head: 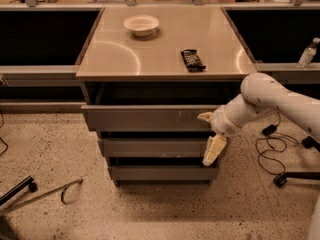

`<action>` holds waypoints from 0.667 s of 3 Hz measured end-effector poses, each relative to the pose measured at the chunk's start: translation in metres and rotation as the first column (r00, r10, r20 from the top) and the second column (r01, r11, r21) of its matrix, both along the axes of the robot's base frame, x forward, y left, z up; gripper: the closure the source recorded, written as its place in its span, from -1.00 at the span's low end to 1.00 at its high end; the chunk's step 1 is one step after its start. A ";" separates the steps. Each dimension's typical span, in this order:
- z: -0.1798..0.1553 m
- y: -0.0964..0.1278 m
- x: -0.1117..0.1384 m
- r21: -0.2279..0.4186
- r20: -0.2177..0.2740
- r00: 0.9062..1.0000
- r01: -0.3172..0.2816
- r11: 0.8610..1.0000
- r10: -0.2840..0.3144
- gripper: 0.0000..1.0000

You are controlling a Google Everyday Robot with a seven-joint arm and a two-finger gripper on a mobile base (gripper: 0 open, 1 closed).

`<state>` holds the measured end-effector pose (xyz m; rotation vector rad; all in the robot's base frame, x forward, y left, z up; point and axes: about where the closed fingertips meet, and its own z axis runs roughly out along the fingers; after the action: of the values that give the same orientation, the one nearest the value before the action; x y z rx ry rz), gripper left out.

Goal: Close top drawer

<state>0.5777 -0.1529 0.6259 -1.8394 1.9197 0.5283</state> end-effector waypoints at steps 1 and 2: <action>0.000 -0.008 0.030 -0.015 0.036 0.998 0.044 0.999 -0.043 -1.00; -0.003 -0.012 0.060 -0.019 0.064 0.995 0.079 0.997 -0.078 -1.00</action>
Offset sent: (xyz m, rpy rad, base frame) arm 0.1143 -0.0235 -0.0013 -0.0330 -0.1203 -0.1479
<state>0.6377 -0.1647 0.6231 -1.7638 1.9539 0.4211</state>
